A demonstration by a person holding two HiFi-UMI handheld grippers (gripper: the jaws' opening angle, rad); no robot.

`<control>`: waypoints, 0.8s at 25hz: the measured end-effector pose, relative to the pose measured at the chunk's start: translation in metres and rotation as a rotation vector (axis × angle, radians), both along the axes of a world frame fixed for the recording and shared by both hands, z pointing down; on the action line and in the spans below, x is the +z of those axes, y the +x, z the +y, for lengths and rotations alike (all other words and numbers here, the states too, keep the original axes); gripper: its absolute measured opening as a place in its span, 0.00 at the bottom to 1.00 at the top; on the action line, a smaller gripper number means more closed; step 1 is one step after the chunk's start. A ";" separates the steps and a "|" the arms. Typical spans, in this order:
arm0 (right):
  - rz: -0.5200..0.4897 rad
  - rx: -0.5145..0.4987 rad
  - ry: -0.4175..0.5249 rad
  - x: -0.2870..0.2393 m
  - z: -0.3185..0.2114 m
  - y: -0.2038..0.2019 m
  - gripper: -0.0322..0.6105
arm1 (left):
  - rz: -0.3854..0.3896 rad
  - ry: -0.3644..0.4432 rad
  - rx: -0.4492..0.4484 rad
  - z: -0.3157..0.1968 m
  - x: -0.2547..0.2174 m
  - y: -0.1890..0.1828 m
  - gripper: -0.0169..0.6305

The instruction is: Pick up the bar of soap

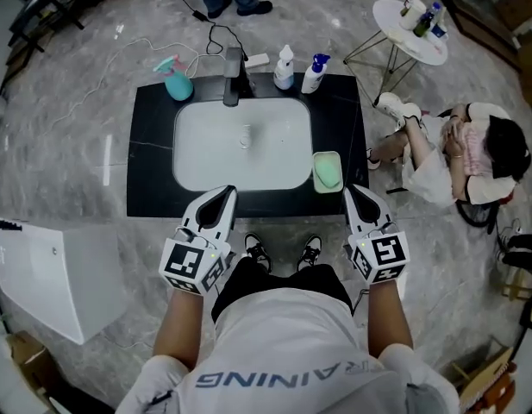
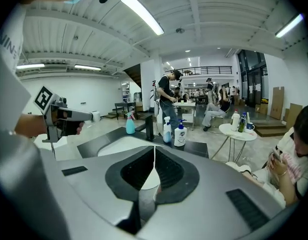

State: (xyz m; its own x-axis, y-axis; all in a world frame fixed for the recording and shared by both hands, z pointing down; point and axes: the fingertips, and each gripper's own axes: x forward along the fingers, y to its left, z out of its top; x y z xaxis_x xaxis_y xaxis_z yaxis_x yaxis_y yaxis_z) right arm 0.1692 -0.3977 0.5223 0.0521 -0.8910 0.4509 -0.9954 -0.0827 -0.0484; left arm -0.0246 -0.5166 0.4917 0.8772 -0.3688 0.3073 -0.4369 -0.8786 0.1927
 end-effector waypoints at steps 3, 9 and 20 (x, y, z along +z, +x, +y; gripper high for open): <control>0.022 -0.015 -0.050 0.009 -0.003 0.005 0.08 | 0.007 -0.013 0.002 0.000 0.002 0.002 0.04; 0.101 -0.113 -0.258 0.059 -0.019 0.018 0.26 | -0.019 -0.029 -0.018 0.003 0.010 0.001 0.04; 0.118 -0.196 -0.587 0.177 -0.033 0.034 0.45 | -0.071 -0.101 -0.083 0.001 0.046 0.000 0.04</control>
